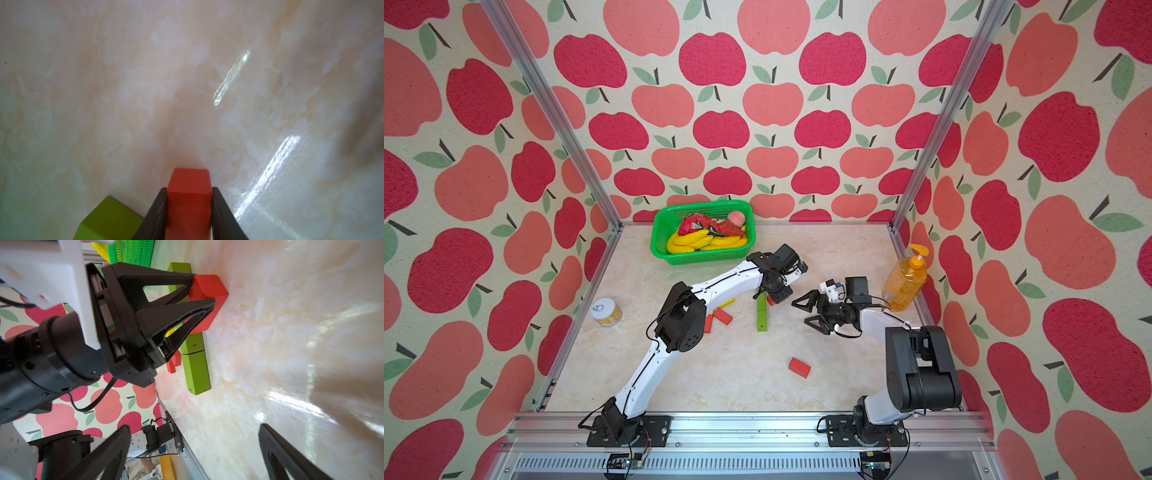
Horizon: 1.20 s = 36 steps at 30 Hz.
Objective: Assemble the letter k with building blocks
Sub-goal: Assemble the building block at the center of the board.
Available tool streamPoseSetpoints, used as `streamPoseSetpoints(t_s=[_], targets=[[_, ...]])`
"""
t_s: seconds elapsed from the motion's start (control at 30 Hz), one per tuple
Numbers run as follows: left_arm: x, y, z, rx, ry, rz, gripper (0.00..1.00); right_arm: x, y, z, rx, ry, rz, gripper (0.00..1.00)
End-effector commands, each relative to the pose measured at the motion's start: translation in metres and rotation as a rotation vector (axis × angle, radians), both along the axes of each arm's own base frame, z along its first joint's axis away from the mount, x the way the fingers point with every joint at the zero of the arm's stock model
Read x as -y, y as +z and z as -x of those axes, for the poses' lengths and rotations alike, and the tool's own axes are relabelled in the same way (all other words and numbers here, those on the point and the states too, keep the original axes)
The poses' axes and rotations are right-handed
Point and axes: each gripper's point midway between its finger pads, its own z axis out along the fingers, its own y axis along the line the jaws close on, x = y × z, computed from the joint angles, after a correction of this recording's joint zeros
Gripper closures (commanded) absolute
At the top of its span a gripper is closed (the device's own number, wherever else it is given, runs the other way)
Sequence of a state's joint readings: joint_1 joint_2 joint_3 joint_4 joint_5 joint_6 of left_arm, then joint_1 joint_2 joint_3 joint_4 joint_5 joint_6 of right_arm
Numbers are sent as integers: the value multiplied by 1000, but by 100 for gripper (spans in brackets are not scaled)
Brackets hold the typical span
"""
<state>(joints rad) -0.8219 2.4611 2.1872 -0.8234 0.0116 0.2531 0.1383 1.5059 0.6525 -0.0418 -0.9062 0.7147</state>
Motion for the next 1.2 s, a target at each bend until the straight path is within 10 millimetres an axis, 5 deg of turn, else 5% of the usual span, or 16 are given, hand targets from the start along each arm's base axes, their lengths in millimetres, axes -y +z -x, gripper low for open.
streamPoseSetpoints(t_s=[0.0,0.23,0.73,0.93,1.17], targets=[[-4,2,2,-2,2,-19,66,-2,4,-4,21,11,7,1],[-5,2,2,3,0,-24,60,-2,4,-4,21,11,7,1],[-5,3,3,-1,2,-21,65,-2,4,-4,20,11,7,1],[-5,4,1,9,3,-27,58,-2,4,-4,21,11,7,1],[-5,4,1,6,4,-25,66,-2,4,-4,20,10,8,1]])
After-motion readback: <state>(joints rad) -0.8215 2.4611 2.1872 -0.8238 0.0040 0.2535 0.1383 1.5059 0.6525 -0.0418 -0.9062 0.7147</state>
